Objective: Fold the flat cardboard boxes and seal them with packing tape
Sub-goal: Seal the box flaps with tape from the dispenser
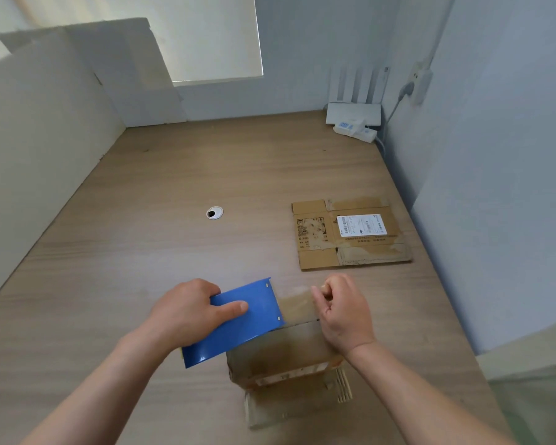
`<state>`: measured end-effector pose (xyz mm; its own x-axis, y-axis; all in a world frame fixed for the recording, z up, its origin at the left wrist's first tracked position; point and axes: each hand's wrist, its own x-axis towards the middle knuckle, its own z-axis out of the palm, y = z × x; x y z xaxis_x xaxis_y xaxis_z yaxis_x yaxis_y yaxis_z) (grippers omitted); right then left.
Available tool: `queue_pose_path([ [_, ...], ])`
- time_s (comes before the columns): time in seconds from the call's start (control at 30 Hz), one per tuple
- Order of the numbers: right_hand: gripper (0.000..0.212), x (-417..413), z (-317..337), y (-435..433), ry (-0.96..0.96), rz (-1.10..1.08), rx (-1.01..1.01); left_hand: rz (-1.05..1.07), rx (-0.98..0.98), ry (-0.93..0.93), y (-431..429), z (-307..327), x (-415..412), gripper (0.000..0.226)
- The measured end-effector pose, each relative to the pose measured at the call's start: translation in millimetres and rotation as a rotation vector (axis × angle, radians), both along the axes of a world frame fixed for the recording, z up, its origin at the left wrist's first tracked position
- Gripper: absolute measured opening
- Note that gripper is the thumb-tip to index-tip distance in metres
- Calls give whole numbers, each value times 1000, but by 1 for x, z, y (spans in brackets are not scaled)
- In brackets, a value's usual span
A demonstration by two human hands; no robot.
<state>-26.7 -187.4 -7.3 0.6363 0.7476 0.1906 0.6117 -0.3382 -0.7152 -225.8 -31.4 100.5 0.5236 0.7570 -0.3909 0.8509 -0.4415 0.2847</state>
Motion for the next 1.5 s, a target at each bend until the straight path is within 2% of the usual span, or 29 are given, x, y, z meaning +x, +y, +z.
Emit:
queue_pose_path([
  [0.17, 43, 1, 2, -5, 58, -19, 20, 8, -60, 13, 1, 9, 4, 56],
  [0.33, 43, -5, 3, -3, 45, -27, 26, -36, 78, 69, 5, 28, 14, 61],
  [0.4, 42, -6, 4, -2, 21, -27, 19, -35, 40, 54, 5, 32, 16, 60],
  [0.5, 42, -7, 4, -2, 13, -11, 2, -44, -26, 98, 0, 19, 14, 59],
  [0.63, 43, -6, 6, -5, 20, 16, 0, -68, 26, 218, -9, -13, 14, 61],
  [0.8, 35, 2, 11, -16, 222, -1, 3, -109, 57, 257, -4, -16, 25, 62],
  [0.93, 33, -1, 13, -33, 159, -42, -110, -143, 88, 292, -3, -17, 31, 64],
  [1.1, 40, 8, 7, -40, 330, -136, -86, -190, 41, 298, -2, -11, 45, 62],
  [1.17, 40, 16, 3, -41, 524, -187, -50, -201, 32, 295, -6, -11, 55, 61],
  [1.33, 37, 19, -4, -46, 849, -285, -5, -214, 27, 302, -13, -15, 71, 62],
  [1.5, 37, 14, -23, -50, 859, -310, -58, -222, 27, 316, -14, -16, 72, 63],
])
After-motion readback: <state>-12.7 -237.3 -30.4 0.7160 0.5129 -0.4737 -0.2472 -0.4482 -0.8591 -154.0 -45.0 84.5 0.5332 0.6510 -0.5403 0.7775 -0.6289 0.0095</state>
